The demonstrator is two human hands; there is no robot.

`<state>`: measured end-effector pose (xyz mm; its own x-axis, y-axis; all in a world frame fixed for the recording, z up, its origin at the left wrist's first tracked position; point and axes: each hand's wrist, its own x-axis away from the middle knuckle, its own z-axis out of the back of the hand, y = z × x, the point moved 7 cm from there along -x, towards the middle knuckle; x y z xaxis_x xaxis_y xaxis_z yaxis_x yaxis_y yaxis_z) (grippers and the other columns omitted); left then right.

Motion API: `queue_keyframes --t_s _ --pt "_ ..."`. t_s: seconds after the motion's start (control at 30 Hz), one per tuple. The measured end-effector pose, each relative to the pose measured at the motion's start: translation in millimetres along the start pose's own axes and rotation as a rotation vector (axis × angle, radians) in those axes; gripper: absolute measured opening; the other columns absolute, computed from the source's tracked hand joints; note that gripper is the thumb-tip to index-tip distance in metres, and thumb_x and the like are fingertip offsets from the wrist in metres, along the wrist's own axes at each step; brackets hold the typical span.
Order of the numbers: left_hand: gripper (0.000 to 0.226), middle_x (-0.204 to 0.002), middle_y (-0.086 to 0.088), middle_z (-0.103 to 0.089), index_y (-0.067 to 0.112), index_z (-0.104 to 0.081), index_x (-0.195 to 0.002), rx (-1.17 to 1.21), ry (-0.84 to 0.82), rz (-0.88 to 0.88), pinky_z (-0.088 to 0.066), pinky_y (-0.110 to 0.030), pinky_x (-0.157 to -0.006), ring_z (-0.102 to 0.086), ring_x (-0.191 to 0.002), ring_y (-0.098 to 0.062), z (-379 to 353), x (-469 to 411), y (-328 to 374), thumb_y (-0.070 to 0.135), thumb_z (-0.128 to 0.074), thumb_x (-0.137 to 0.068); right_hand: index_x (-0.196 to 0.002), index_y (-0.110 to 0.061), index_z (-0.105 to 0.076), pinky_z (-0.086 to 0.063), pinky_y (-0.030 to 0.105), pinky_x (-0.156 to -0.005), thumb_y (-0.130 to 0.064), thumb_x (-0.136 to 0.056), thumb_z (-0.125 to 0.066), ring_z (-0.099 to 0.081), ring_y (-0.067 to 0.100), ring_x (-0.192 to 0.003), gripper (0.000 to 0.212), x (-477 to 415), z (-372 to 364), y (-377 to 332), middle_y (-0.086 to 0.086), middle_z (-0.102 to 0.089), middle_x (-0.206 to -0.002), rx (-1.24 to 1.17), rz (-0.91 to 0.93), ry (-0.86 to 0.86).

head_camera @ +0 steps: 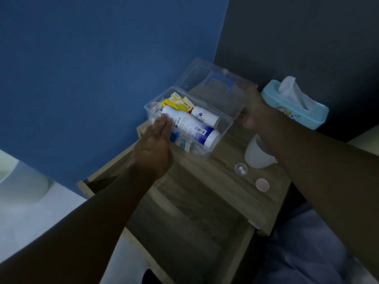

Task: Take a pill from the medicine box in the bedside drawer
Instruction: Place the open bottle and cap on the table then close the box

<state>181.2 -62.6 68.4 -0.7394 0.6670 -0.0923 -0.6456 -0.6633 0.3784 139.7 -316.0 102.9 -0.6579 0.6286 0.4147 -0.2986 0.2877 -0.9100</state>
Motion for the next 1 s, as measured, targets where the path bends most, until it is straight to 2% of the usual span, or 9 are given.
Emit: queue_keyframes --t_s 0.1,0.17,0.27,0.43,0.53,0.63,0.77,0.9,1.0 --pt "0.085 -0.166 -0.002 0.000 0.015 -0.004 -0.157 -0.046 -0.025 -0.001 -0.008 -0.035 -0.123 0.000 -0.152 -0.018 3.4 -2.3 -1.6 0.008 -0.054 -0.089 -0.127 -0.019 -0.063 -0.059 0.039 -0.083 -0.074 -0.072 -0.062 -0.071 0.024 -0.098 0.078 3.7 7.5 -12.0 0.006 -0.071 -0.119 -0.017 0.061 0.142" --pt "0.085 -0.166 -0.002 -0.001 0.016 -0.005 -0.157 -0.057 -0.031 0.005 -0.007 -0.033 -0.122 0.000 -0.152 -0.018 4.5 -2.4 -0.6 0.007 -0.055 -0.088 -0.133 -0.022 -0.058 -0.052 0.042 -0.095 -0.084 -0.063 -0.057 -0.064 0.022 -0.110 0.094 12.7 10.5 -19.5 0.004 -0.064 -0.129 0.068 0.158 0.253" --pt "0.089 -0.166 -0.001 0.001 0.017 -0.004 -0.157 -0.044 -0.064 0.037 -0.008 -0.034 -0.122 0.000 -0.152 -0.018 3.0 -3.9 -0.7 0.005 -0.056 -0.086 -0.136 -0.023 -0.052 -0.046 0.028 -0.079 -0.078 -0.076 -0.052 -0.057 0.010 -0.100 0.081 33.9 -2.8 -25.7 -0.003 -0.058 -0.128 0.250 0.348 0.261" --pt "0.092 -0.166 0.000 0.002 0.018 -0.003 -0.157 -0.042 -0.095 0.054 -0.010 -0.035 -0.121 -0.001 -0.152 -0.018 1.8 -5.1 -1.4 0.006 -0.057 -0.084 -0.112 -0.032 -0.058 -0.049 0.030 -0.090 -0.058 -0.087 -0.059 -0.058 0.010 -0.109 0.036 68.8 -12.3 -12.8 -0.016 -0.058 -0.109 0.468 0.583 0.218" --pt "0.095 -0.166 0.003 0.005 0.020 -0.002 -0.157 0.010 -0.121 0.074 -0.016 -0.037 -0.120 -0.006 -0.152 -0.021 1.3 -3.7 -1.5 0.006 -0.058 -0.082 -0.118 -0.025 -0.061 -0.052 0.021 -0.082 -0.049 -0.084 -0.069 -0.061 -0.002 -0.097 0.042 89.0 -20.1 4.6 -0.021 -0.061 -0.104 0.540 0.682 0.167" --pt "0.096 -0.165 0.004 0.008 0.019 0.000 -0.157 0.100 -0.099 0.054 -0.027 -0.038 -0.119 -0.012 -0.151 -0.021 0.4 5.9 -0.4 0.008 -0.060 -0.083 -0.125 -0.018 -0.059 -0.050 0.012 -0.083 -0.036 -0.082 -0.077 -0.058 0.001 -0.110 0.050 99.0 -31.1 24.5 -0.008 -0.063 -0.123 0.666 0.763 0.076" --pt "0.094 -0.166 0.003 0.002 0.023 -0.001 -0.156 0.213 -0.051 0.060 -0.039 -0.026 -0.100 -0.030 -0.142 -0.018 -10.9 32.4 -3.8 0.014 -0.060 -0.084 -0.123 -0.015 -0.061 -0.050 0.032 -0.100 -0.027 -0.084 -0.075 -0.051 0.013 -0.126 0.043 108.8 -43.5 38.2 0.001 -0.056 -0.134 0.927 0.873 0.018" --pt "0.063 -0.146 -0.002 -0.043 0.027 -0.037 -0.141 0.192 0.074 0.060 -0.044 -0.030 -0.092 -0.050 -0.126 -0.019 -15.7 41.1 -9.8 0.016 -0.060 -0.084 -0.122 -0.013 -0.063 -0.050 0.040 -0.099 -0.013 -0.081 -0.073 -0.052 0.020 -0.124 0.042 117.9 -52.7 32.8 0.007 -0.055 -0.131 1.022 1.009 -0.019" --pt "0.050 -0.132 0.000 -0.053 0.028 -0.044 -0.133 0.338 0.092 0.170 -0.049 -0.030 -0.087 -0.055 -0.117 -0.016 -19.9 34.5 -17.3 0.022 -0.060 -0.086 -0.140 -0.010 -0.051 -0.044 0.045 -0.108 -0.009 -0.085 -0.066 -0.042 0.026 -0.139 0.057 121.0 -65.4 35.8 0.011 -0.046 -0.148 1.158 1.016 -0.140"
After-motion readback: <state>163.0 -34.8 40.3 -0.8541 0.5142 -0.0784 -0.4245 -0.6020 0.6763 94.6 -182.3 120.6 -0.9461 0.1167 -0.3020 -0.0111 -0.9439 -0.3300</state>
